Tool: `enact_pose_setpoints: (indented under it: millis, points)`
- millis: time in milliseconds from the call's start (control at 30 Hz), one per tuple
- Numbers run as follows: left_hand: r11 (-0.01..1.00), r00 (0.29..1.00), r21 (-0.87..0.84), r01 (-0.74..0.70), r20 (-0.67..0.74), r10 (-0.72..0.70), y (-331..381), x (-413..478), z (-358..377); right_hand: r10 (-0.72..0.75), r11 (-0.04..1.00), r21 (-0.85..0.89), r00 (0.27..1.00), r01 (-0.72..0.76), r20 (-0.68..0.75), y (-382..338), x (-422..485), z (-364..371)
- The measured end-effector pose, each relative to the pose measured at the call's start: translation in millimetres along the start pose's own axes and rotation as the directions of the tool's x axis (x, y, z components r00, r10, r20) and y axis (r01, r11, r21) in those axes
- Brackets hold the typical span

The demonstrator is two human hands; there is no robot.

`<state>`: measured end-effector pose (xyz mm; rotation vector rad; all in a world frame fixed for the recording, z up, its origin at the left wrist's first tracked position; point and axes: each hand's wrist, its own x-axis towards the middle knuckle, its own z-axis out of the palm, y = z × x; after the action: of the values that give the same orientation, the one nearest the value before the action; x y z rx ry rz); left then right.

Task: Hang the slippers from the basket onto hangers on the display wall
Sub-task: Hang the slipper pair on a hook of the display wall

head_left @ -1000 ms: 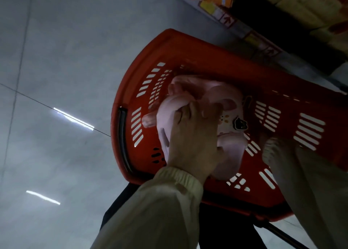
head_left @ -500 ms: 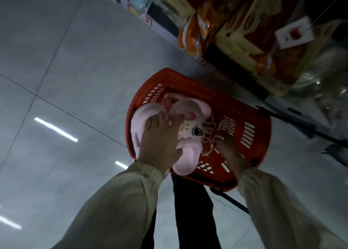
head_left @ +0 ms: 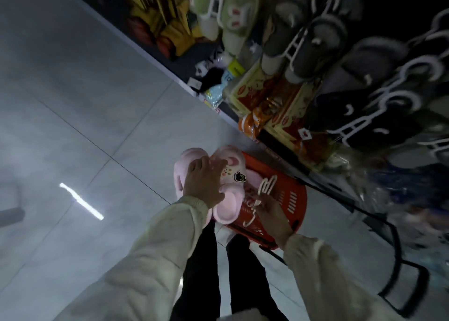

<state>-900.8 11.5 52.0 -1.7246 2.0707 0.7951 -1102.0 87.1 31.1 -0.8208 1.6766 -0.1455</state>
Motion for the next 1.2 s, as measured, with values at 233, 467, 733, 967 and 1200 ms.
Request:
enact_pose_setpoints:
  millis: [233, 467, 733, 967, 1200]
  points:
    - [0.995, 0.999, 0.1, -0.009, -0.042, 0.013, 11, -62, -122, -0.24, 0.968, 0.075, 0.97, 0.241, -0.031, -117, -106, -52]
    - [0.997, 0.98, 0.074, 0.007, -0.197, 0.007, 33, -111, -216, -0.456, 0.888, -0.017, 0.879, 0.459, -0.138, -200, -192, -100]
    - [0.986, 0.91, 0.109, -0.123, -0.384, 0.156, 55, -156, -295, -0.62, 0.724, 0.133, 0.723, 0.677, -0.303, -262, -272, -136]
    - [0.962, 0.823, 0.214, -0.169, -0.506, 0.257, 70, -188, -337, -0.675, 0.563, 0.207, 0.589, 0.8, -0.444, -295, -325, -155]
    - [0.949, 0.8, 0.263, -0.176, -0.524, 0.293, 79, -222, -366, -0.742, 0.41, 0.239, 0.474, 0.88, -0.473, -316, -388, -162]
